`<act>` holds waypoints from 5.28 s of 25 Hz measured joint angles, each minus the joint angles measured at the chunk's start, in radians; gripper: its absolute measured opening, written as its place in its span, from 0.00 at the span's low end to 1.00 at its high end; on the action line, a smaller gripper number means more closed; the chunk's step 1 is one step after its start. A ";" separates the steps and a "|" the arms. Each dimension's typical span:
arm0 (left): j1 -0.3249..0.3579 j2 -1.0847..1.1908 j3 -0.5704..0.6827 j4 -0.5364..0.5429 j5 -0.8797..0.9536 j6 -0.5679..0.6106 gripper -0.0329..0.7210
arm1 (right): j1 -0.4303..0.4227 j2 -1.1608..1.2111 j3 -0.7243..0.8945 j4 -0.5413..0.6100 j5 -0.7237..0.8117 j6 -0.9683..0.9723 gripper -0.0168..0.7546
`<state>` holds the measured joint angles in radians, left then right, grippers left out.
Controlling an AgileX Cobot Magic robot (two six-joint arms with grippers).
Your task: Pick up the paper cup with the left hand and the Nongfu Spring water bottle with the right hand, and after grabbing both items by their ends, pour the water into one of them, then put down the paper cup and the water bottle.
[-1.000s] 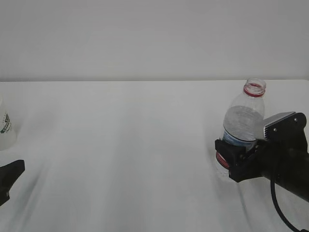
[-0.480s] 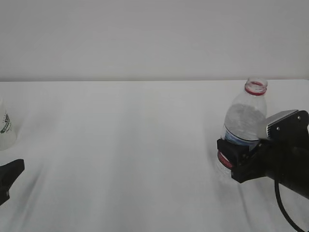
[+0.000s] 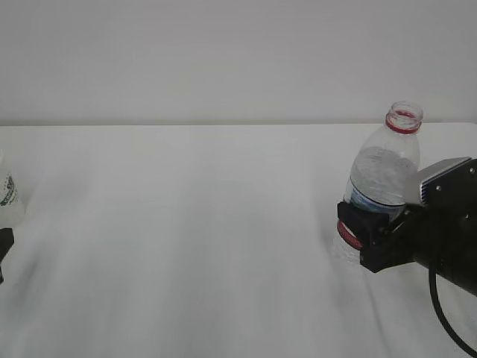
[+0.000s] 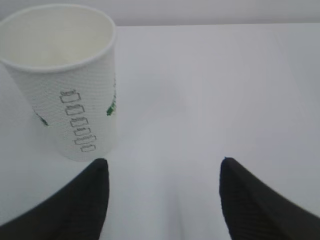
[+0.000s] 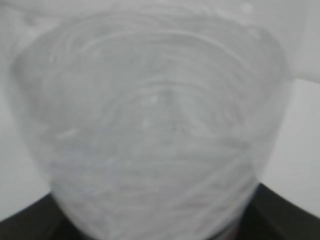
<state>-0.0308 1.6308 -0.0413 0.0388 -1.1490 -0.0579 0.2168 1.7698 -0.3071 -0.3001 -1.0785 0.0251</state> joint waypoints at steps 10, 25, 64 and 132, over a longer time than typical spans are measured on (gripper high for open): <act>0.079 0.000 -0.032 -0.074 0.000 0.029 0.72 | 0.000 0.000 0.002 0.000 0.000 0.000 0.65; 0.241 0.031 -0.105 0.095 0.000 0.018 0.72 | 0.000 0.000 0.002 0.000 0.000 0.000 0.65; 0.241 0.252 -0.247 0.128 -0.004 0.030 0.95 | 0.002 0.000 0.002 -0.008 0.000 0.000 0.65; 0.262 0.436 -0.490 0.132 -0.004 0.010 0.91 | 0.002 0.000 0.002 -0.033 0.000 0.018 0.65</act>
<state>0.2308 2.0666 -0.5309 0.1707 -1.1529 -0.0481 0.2185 1.7698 -0.3056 -0.3329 -1.0785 0.0431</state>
